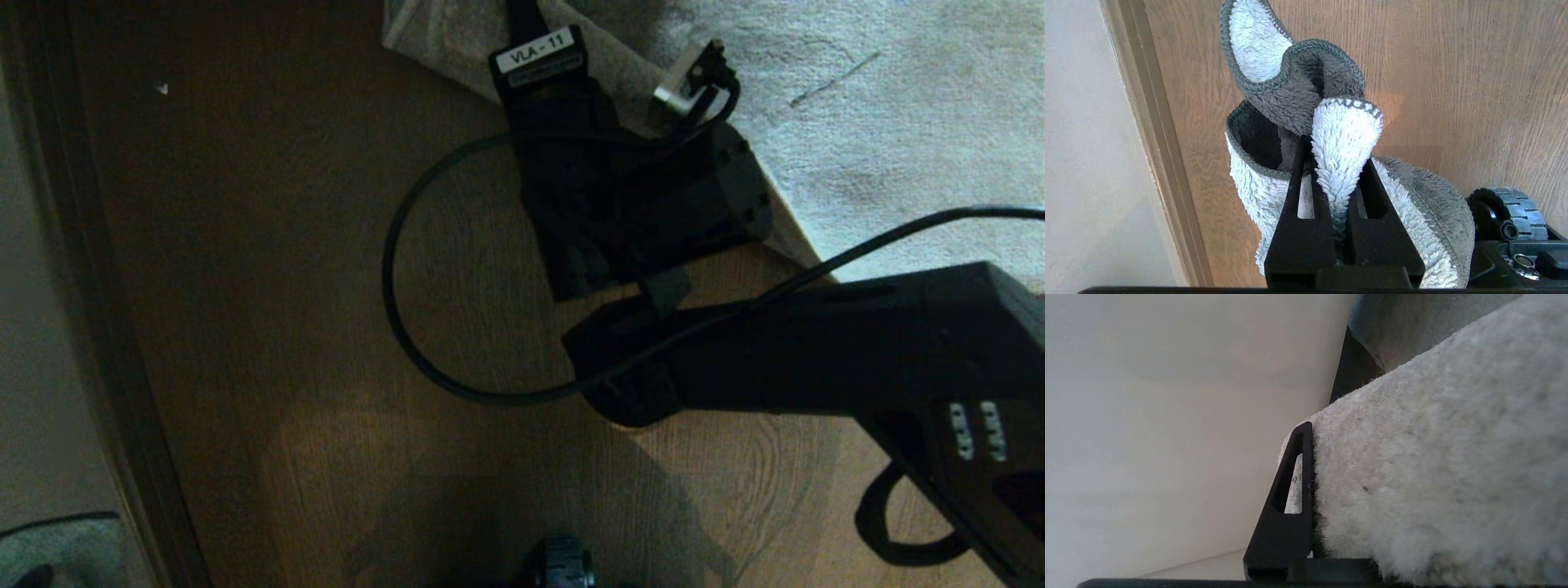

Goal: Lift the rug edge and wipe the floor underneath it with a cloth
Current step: Lay down the carpet

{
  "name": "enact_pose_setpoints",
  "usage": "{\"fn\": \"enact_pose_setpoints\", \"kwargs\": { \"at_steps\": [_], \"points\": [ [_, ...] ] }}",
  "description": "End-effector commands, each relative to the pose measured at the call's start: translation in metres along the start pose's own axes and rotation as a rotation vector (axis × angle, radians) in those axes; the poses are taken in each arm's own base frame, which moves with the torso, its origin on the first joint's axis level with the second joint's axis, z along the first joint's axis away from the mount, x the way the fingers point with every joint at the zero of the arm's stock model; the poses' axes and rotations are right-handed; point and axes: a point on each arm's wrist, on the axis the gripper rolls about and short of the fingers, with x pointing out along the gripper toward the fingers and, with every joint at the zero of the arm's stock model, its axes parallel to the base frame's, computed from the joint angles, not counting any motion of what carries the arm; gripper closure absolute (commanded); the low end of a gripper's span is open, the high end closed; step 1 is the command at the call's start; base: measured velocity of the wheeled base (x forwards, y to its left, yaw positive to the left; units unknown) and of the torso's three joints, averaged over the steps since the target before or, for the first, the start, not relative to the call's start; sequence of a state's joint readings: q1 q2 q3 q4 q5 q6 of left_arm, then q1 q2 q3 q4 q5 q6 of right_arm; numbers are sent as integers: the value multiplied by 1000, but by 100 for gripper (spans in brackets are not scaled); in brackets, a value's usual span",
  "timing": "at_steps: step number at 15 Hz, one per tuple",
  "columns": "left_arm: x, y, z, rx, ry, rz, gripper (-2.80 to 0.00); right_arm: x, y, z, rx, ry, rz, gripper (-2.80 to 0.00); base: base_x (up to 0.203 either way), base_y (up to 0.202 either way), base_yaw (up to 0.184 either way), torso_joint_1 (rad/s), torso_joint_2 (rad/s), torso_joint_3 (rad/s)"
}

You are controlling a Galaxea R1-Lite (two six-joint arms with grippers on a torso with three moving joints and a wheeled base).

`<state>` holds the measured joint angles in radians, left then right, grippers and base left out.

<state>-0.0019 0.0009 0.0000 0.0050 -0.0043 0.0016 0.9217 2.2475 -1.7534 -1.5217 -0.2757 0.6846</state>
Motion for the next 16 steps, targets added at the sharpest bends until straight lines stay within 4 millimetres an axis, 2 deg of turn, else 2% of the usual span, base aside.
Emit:
{"fn": "enact_pose_setpoints", "kwargs": {
  "at_steps": [1, 15, 16],
  "points": [
    [0, 0, 0, 0, -1, 0, 0, -1, 2, 2, 21, -34, 25, 0, 0, 0, 0, 0, 0, 0],
    [0, 0, 0, 0, -1, 0, 0, -6, -5, -4, 48, -18, 7, 0, 0, 0, 0, 0, 0, 0],
    [0, 0, 0, 0, -1, 0, 0, -6, -5, -4, 48, -18, 7, -280, 0, 0, 0, 0, 0, 0]
  ]
}}
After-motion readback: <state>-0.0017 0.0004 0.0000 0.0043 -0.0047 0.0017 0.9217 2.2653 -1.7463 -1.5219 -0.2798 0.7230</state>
